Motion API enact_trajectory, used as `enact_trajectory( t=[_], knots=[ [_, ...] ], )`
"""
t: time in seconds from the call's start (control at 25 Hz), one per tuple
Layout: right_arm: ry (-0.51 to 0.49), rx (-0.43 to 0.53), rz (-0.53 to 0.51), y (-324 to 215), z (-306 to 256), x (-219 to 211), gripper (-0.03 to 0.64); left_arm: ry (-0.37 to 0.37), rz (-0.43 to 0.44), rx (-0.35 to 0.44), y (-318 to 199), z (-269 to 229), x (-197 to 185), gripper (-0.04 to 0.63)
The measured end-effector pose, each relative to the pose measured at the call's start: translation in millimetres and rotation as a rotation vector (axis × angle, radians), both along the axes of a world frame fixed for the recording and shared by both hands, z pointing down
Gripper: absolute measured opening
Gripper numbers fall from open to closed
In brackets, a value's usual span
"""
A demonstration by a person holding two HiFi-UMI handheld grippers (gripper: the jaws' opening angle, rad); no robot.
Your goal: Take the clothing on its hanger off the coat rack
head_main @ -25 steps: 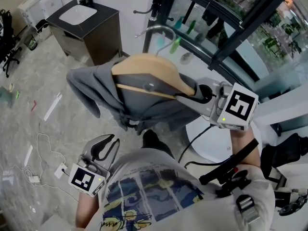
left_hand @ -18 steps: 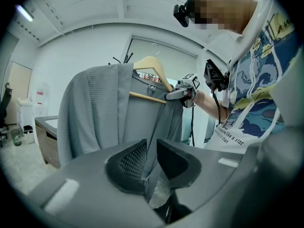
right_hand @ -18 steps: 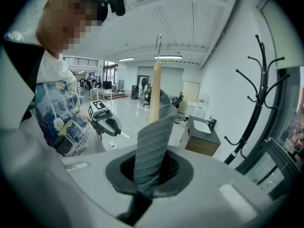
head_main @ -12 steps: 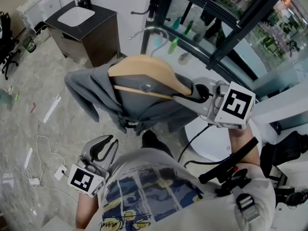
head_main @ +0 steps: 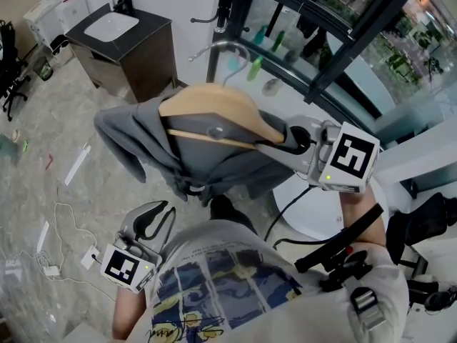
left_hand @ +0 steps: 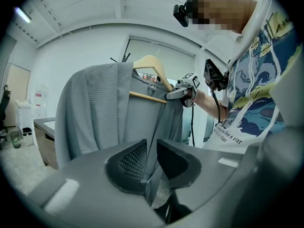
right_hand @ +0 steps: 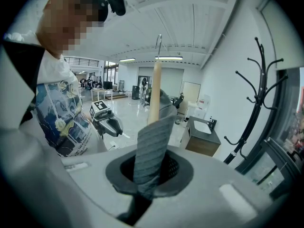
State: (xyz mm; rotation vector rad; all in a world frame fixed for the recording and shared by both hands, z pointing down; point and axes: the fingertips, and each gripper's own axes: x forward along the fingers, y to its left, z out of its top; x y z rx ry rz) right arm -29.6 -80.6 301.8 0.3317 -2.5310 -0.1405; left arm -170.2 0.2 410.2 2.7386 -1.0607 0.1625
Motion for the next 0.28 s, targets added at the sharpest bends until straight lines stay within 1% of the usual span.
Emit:
enact_trajectory(
  t=[0.28],
  knots=[
    [0.004, 0.006, 0.003, -5.6, -3.7, 2.8, 0.006, 0.0, 0.007, -0.003, -6.4, -1.7, 1.7, 0.071]
  ],
)
